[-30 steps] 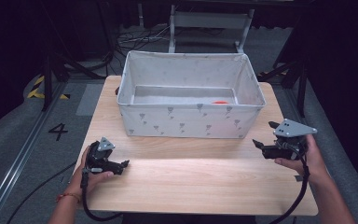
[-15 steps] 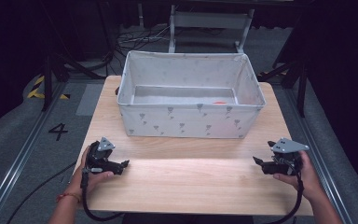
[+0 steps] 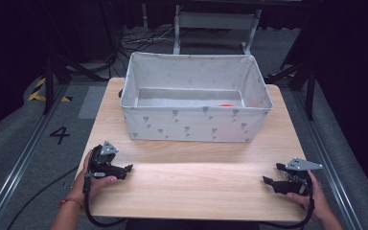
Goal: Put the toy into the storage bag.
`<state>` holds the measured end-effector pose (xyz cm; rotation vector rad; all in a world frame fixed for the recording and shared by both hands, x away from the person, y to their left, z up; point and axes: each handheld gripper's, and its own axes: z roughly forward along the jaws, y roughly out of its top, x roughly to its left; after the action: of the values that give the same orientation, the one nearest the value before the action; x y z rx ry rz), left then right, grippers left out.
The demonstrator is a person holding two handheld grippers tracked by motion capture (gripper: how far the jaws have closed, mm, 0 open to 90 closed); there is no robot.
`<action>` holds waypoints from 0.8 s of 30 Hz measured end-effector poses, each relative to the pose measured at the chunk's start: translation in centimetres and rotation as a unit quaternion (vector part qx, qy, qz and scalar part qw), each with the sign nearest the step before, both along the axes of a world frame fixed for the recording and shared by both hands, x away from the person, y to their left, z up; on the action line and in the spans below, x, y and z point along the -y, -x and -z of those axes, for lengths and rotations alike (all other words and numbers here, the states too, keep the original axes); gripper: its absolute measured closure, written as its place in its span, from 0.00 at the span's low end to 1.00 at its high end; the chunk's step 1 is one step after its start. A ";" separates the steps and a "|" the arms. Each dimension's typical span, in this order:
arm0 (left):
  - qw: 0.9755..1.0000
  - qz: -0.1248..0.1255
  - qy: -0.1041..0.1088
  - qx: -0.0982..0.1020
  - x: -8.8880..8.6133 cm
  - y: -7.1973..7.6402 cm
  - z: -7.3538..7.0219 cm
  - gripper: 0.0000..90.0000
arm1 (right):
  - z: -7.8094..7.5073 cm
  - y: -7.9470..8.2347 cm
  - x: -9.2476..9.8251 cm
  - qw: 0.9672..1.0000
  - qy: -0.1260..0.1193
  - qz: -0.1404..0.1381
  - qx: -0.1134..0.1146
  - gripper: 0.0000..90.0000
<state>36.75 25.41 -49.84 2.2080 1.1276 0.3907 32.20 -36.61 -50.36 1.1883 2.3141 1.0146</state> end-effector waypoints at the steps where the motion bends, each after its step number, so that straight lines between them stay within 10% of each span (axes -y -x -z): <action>1: 1.000 -0.002 0.001 0.000 0.0 0.0 0.0 0.00 | 0.0 0.0 0.0 1.000 0.001 0.001 -0.001 0.18; 24: 1.000 0.000 -0.001 0.000 0.0 -0.2 0.0 0.00 | 0.1 -0.2 0.0 0.999 0.008 0.029 -0.011 0.06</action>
<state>36.90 25.41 -49.83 2.2107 1.1277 0.3915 32.45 -36.61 -50.46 1.2581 2.2873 0.9649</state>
